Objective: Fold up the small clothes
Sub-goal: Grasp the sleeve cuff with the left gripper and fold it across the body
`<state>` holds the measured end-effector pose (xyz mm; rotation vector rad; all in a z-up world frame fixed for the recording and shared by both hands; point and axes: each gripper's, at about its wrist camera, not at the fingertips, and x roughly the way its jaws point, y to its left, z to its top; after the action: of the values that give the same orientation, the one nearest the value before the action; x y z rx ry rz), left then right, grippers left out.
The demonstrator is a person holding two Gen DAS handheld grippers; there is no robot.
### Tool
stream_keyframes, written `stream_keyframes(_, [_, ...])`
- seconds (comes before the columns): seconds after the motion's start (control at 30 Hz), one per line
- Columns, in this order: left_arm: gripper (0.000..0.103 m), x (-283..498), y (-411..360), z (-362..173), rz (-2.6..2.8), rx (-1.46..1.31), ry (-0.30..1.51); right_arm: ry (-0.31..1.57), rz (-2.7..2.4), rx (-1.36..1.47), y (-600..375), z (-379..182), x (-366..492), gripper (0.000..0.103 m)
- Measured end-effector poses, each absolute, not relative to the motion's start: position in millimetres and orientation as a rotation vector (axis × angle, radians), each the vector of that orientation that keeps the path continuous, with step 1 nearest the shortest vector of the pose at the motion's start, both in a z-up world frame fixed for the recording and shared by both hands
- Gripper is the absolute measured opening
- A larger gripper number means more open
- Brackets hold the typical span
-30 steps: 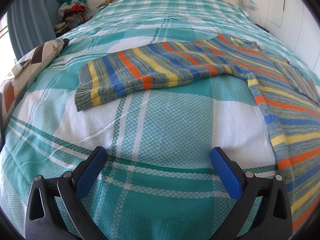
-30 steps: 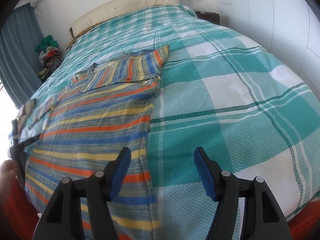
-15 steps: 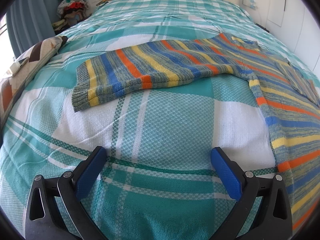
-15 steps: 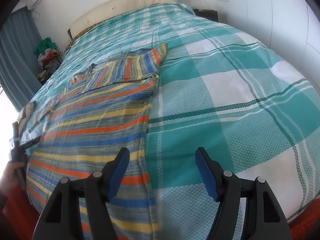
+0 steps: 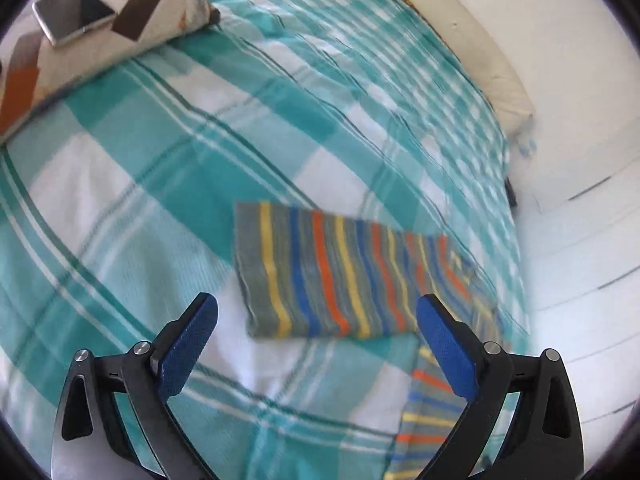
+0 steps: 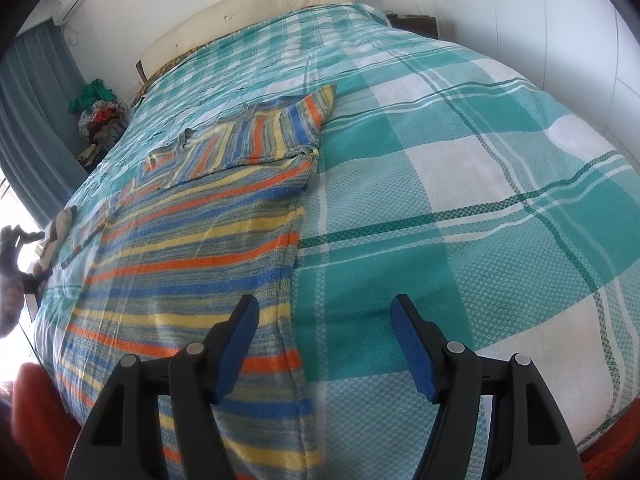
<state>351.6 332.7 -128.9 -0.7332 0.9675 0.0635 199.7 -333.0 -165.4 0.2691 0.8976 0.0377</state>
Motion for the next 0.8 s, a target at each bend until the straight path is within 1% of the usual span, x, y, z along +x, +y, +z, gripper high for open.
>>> stream_keyframes(0.03, [0.088, 363, 340, -135, 0.083, -0.733, 0.997, 0.898, 0.038, 0.267, -333, -165, 200, 0.068])
stream_keyframes(0.07, [0.075, 373, 344, -144, 0.1, -0.743, 1.039, 0.898, 0.038, 0.266, -333, -165, 200, 0.068])
stream_keyframes(0.13, [0.065, 388, 346, -165, 0.12, -0.761, 1.119, 0.9, 0.039, 0.257, -332, -166, 201, 0.068])
stream_keyframes(0.17, [0.063, 392, 343, -173, 0.12, -0.759, 1.136, 0.903, 0.038, 0.25, -331, -167, 201, 0.068])
stream_keyframes(0.3, [0.063, 404, 327, -189, 0.136, -0.696, 1.154, 0.912, 0.034, 0.225, -327, -168, 200, 0.068])
stream_keyframes(0.33, [0.059, 404, 326, -190, 0.156, -0.686, 1.156, 0.912, 0.035, 0.222, -326, -168, 201, 0.068])
stream_keyframes(0.37, [0.031, 405, 325, -190, 0.187, -0.669, 1.157, 0.911, 0.037, 0.222, -326, -167, 201, 0.068])
stream_keyframes(0.4, [0.009, 406, 326, -189, 0.205, -0.662, 1.163, 0.908, 0.04, 0.224, -326, -167, 200, 0.068])
stream_keyframes(0.43, [0.002, 407, 327, -187, 0.182, -0.702, 1.159, 0.904, 0.042, 0.228, -327, -166, 200, 0.068])
stream_keyframes(0.47, [0.002, 408, 325, -179, 0.176, -0.713, 1.139, 0.899, 0.045, 0.234, -327, -165, 200, 0.068])
stream_keyframes(0.57, [0.002, 418, 291, -129, 0.057, -0.63, 1.045, 0.884, 0.054, 0.257, -330, -161, 198, 0.068])
stream_keyframes(0.7, [0.002, 443, 201, -58, -0.181, -0.461, 0.984, 0.877, 0.066, 0.292, -336, -160, 198, 0.068])
stream_keyframes(0.8, [0.002, 459, 125, -29, -0.35, -0.368, 0.972, 0.878, 0.073, 0.316, -338, -160, 199, 0.068])
